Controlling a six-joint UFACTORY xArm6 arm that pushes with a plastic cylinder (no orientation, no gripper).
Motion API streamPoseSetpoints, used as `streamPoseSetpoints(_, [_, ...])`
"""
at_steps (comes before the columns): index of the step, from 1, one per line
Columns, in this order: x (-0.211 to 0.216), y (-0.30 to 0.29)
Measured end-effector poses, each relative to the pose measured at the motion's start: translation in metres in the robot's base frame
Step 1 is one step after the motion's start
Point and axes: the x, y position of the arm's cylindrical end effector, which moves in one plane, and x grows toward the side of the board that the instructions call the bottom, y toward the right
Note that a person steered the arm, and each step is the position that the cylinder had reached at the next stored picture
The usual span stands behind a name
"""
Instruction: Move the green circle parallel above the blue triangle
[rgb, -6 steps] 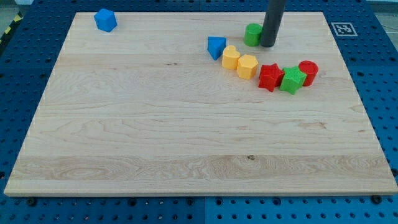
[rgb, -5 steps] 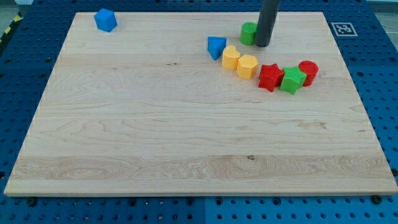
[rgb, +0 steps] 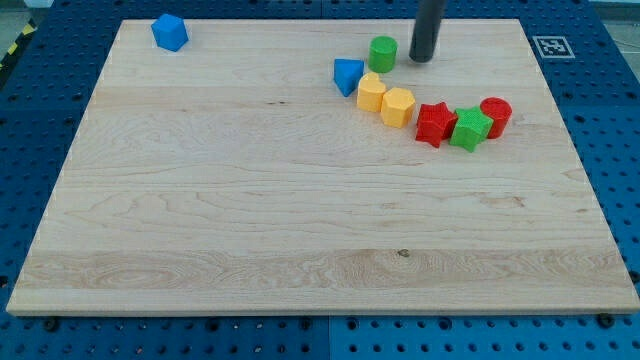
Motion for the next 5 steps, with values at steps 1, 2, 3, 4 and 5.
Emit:
streamPoseSetpoints(1, [0.005, -0.017])
streamPoseSetpoints(2, [0.005, -0.042])
streamPoseSetpoints(3, [0.008, -0.055])
streamPoseSetpoints(4, [0.015, -0.062])
streamPoseSetpoints(5, [0.029, -0.071])
